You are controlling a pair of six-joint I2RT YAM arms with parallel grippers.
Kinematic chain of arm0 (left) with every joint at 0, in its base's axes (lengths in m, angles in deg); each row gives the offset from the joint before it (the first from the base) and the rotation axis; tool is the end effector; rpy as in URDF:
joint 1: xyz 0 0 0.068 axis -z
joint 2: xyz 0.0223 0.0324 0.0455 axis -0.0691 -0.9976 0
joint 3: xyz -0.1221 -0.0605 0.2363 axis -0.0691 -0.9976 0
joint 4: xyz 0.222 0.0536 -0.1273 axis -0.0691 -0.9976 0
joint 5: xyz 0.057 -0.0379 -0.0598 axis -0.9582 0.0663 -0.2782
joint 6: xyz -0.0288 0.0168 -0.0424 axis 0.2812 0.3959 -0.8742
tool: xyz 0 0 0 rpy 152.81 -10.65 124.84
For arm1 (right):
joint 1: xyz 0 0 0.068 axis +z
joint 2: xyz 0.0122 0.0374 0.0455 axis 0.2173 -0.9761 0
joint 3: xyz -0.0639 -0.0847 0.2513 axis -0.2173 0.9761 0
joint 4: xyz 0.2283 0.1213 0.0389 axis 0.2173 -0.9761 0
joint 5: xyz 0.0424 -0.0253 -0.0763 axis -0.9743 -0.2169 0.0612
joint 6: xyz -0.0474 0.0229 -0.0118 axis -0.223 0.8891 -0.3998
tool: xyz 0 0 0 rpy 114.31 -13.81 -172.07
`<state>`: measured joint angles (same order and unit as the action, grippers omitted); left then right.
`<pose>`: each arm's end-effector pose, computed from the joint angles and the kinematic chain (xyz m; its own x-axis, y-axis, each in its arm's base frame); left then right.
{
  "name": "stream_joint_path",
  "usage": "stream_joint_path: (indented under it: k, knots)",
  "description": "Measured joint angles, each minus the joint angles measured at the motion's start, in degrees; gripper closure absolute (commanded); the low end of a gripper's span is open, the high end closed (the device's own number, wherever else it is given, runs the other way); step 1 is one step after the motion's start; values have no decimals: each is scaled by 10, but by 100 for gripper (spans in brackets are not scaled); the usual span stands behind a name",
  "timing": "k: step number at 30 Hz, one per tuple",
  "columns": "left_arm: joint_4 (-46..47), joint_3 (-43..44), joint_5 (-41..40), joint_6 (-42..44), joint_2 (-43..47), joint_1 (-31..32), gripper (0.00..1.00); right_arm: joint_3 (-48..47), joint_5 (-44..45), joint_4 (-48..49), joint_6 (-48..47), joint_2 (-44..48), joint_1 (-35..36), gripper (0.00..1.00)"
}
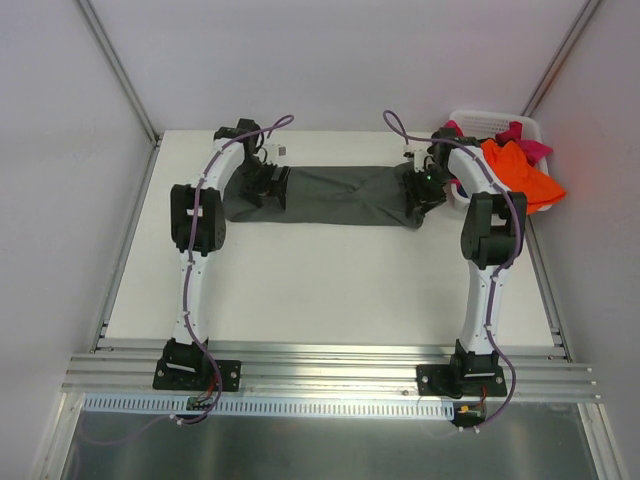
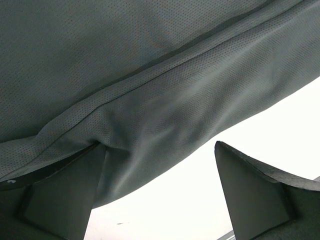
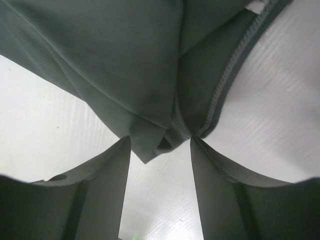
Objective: Fold and stack the t-shirts
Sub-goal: Fold the other side of the tshirt into a rectangle
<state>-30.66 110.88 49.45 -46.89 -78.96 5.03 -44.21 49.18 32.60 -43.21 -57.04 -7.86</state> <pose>0.5047 -0.0951 0.1799 -0.8787 0.3051 -0.3671 0.4325 0.8342 -0.3420 0.4664 0.0488 0.1969 -0.7269 -0.5668 -0.3879 -0.6426 0.7606 0.0928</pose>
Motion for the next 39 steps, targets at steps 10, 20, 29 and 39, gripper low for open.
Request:
stream_joint_path:
  k: [10,20,29,39]
  knots:
    - [0,0,-8,0,0,2,8,-14,-56,-3,16,-9,0,48]
    - [5,-7,-18,3,1,2,8,-12,-75,-4,19,-10,-20,49]
    - [5,-8,-28,3,2,4,8,5,-93,-13,19,-15,-30,69]
    - [6,-19,-49,6,10,4,8,5,-108,-14,20,-21,-31,96]
